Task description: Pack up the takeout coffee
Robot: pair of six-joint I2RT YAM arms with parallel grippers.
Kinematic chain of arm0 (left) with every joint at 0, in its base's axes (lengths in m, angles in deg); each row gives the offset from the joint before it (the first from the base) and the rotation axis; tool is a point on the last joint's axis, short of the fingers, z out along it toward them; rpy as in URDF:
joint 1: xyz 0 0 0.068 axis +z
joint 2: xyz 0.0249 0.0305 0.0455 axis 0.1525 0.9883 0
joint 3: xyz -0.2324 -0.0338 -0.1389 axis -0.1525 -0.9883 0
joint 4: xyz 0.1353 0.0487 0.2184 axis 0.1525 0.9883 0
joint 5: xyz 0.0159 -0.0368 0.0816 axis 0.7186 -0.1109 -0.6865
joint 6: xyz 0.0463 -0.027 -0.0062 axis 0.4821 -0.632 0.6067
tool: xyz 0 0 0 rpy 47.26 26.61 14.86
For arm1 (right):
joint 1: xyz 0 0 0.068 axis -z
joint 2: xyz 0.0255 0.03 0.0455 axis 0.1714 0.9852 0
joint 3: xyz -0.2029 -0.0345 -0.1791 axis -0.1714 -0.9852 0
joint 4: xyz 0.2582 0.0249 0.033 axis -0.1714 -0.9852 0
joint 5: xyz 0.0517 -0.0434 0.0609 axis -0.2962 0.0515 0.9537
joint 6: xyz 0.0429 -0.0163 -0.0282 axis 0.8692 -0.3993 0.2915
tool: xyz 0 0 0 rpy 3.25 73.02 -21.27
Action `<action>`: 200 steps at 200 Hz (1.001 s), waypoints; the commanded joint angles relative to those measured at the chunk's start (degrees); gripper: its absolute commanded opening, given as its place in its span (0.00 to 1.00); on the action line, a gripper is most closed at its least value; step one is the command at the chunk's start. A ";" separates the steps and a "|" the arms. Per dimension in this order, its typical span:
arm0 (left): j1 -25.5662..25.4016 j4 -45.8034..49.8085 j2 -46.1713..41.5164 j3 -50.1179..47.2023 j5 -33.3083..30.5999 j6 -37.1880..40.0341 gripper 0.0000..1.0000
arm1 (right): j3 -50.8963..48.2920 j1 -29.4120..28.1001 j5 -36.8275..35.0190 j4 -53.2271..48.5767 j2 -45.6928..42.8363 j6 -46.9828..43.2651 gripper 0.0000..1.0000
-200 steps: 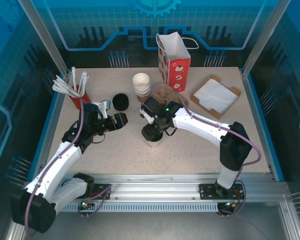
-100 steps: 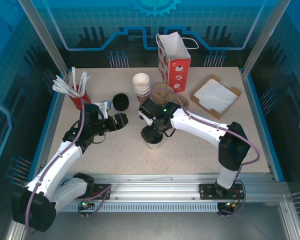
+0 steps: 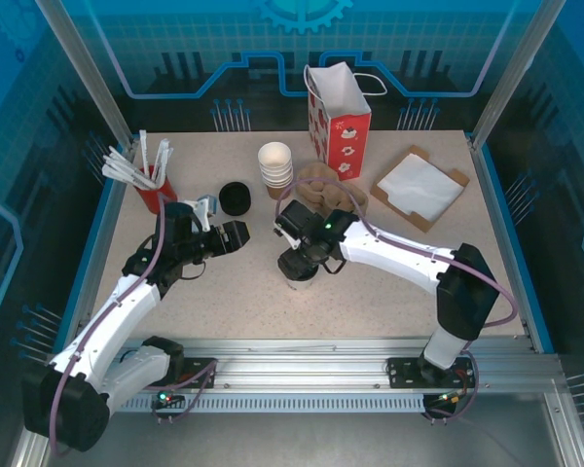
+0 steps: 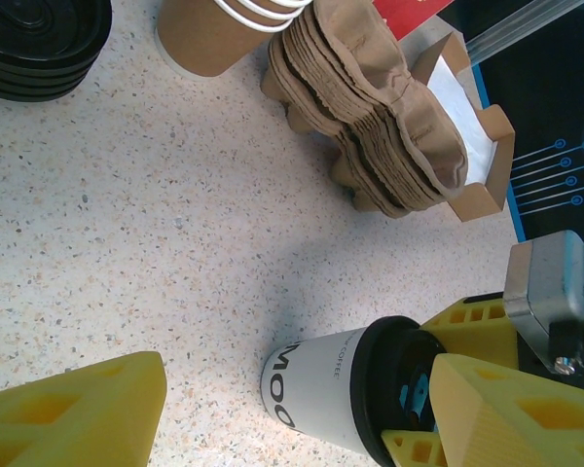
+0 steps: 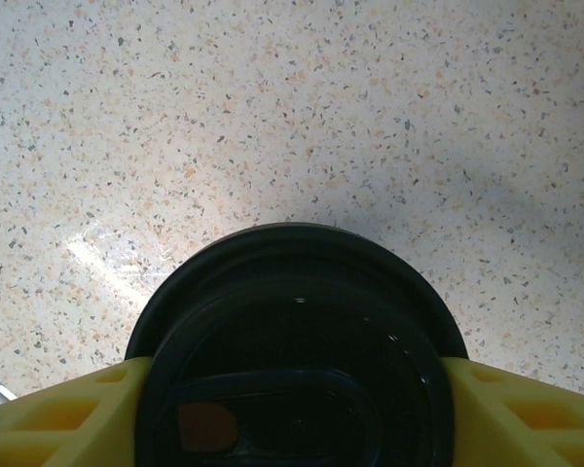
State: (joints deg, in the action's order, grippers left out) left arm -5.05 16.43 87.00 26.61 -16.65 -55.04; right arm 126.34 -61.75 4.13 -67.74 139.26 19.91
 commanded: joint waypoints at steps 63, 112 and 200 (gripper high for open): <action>0.20 -3.46 1.80 -2.88 2.29 -0.97 0.73 | -4.42 -3.84 -4.04 0.44 2.29 0.27 0.64; 0.20 -2.63 0.91 -2.85 1.84 -0.46 0.73 | 0.37 -3.75 -2.38 -1.70 1.00 -1.06 0.75; 0.17 -1.91 0.74 -2.50 1.75 -0.17 0.73 | 3.34 -3.75 -3.04 -3.86 0.26 -1.94 0.84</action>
State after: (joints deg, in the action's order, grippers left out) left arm -5.05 14.27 88.68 24.25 -15.62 -55.47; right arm 127.48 -64.63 0.96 -68.96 139.37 18.77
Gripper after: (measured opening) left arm 0.733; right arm 0.837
